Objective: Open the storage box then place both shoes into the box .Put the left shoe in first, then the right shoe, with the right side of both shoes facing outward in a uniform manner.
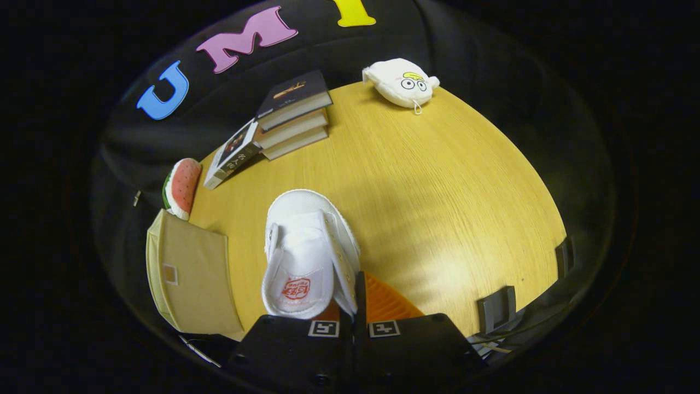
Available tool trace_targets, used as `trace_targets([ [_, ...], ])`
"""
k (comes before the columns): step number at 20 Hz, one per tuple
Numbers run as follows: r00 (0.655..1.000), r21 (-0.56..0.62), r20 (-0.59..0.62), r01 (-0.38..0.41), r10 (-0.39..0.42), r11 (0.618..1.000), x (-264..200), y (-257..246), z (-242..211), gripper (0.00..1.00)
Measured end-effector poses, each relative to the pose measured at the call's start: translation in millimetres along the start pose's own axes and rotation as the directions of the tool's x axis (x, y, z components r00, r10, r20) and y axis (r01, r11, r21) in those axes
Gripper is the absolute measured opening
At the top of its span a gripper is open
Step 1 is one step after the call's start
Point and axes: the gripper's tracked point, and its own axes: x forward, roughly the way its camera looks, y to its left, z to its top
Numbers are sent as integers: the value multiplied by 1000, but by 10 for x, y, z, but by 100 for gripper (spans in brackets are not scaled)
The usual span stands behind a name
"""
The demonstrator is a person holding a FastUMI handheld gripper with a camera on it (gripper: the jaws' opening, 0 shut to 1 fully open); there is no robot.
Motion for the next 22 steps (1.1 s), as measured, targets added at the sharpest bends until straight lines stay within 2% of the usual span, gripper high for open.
trace_targets([
  [9,989,28,-14,-149,150,988,-568,1531,310,5],
  [17,972,14,-146,-186,186,982,-540,2675,-144,5],
  [22,969,-15,-210,-134,128,991,-363,2938,-484,5],
])
